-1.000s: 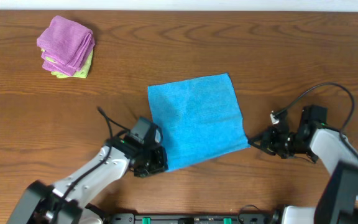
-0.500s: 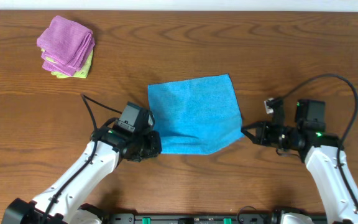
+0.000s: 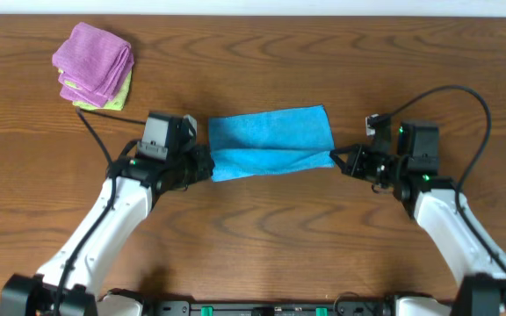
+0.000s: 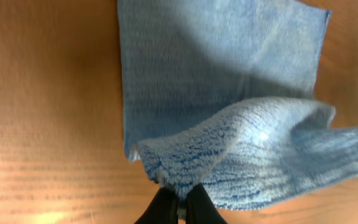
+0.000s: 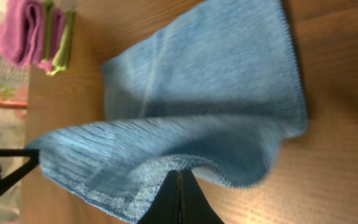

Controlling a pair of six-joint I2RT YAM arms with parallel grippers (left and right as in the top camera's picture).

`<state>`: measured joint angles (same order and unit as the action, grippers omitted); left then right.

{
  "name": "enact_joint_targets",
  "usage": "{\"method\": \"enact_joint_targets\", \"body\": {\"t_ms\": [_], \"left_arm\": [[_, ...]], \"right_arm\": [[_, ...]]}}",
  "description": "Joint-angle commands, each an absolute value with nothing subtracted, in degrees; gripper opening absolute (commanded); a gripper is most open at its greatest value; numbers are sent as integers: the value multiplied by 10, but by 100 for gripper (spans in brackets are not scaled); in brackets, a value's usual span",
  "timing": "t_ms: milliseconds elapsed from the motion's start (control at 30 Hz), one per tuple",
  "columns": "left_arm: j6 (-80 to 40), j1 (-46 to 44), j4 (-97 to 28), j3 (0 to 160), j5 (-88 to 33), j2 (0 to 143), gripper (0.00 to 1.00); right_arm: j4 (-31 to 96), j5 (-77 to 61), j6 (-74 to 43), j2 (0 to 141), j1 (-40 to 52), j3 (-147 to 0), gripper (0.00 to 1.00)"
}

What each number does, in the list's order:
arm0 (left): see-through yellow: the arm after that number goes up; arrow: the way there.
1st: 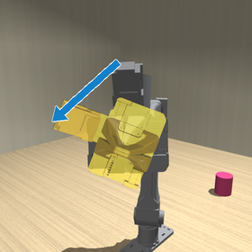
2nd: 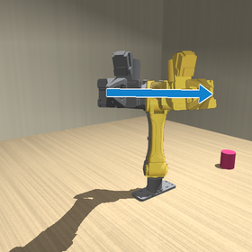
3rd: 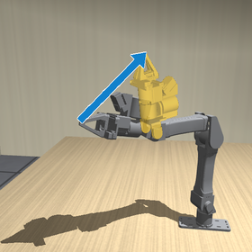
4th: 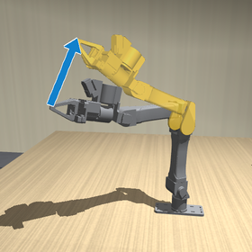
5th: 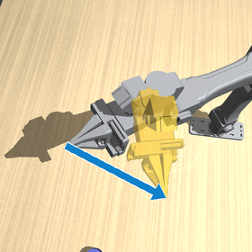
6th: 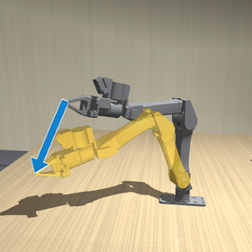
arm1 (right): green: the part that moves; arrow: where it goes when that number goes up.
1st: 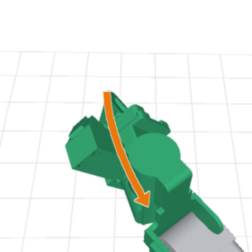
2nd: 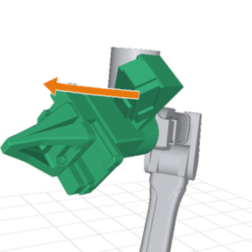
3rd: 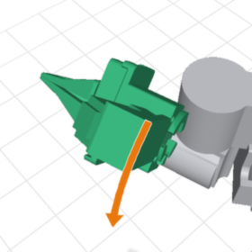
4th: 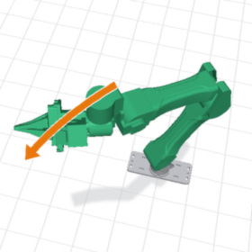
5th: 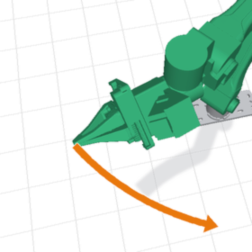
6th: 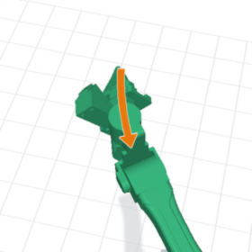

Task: Fold the cloth
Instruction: 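Lift the near edge with both grippers and fold it back over the far half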

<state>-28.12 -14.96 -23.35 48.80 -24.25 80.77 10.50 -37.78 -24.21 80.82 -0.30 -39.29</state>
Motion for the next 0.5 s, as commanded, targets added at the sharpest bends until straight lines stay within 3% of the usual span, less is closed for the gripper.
{"method": "enact_joint_targets", "body": {"t_ms": [0,467], "left_arm": [[-245,-142,-231,530,-251,849,6],[-216,-125,-203,687,-251,1051,6]], "right_arm": [[98,-360,-262,844,1,-437,1],[95,-344,-261,1007,2,-612,2]]}}
